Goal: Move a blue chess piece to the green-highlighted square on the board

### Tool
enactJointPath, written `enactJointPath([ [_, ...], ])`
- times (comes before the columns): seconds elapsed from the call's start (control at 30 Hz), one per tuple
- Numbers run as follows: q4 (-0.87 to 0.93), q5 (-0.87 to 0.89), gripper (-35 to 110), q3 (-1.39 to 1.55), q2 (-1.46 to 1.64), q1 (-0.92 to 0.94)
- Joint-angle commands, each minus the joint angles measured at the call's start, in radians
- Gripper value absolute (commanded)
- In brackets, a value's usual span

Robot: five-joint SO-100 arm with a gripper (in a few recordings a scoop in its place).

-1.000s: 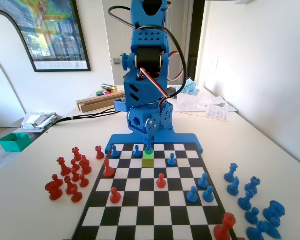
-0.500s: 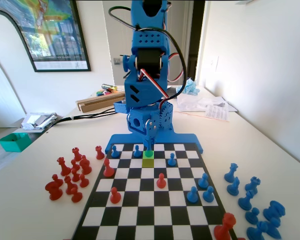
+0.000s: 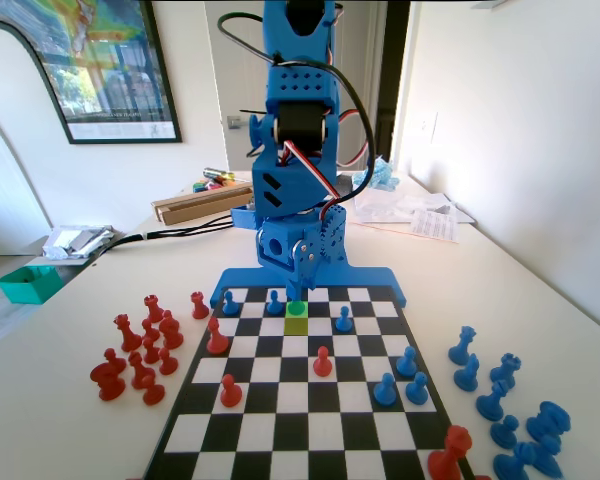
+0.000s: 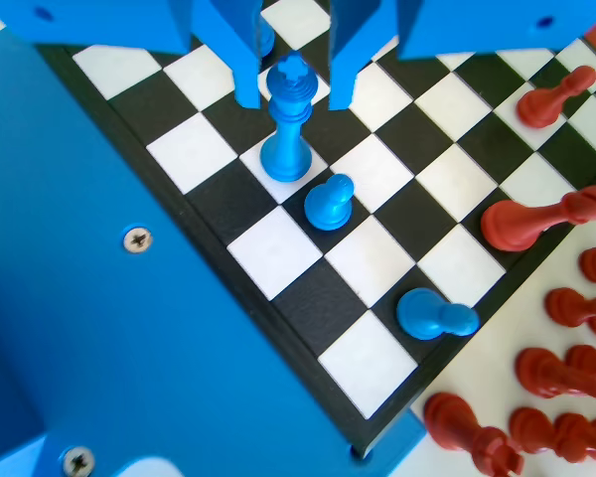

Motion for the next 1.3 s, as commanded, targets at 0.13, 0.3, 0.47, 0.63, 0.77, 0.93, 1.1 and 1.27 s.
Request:
enactJointPath([
  [0.13,0.308,-0.005,14,-0.235,0.043,0.026],
  [0.3,0.552,0.049,9,-0.456,0.044,0.018],
  [0.47,0.712,0.253,5,-0.641,0.1,-0.02],
  [0.63,0.923,0.428,3,-0.868,0.17,-0.046],
  [0.77,1.063,0.565,2,-1.031,0.235,-0.089],
  [0.93,1.147,0.704,1,-1.144,0.347,-0.137],
  [1.1,1.158,0.778,1,-1.158,0.468,-0.129],
  [1.27,1.158,0.788,1,-1.052,0.627,-0.094],
])
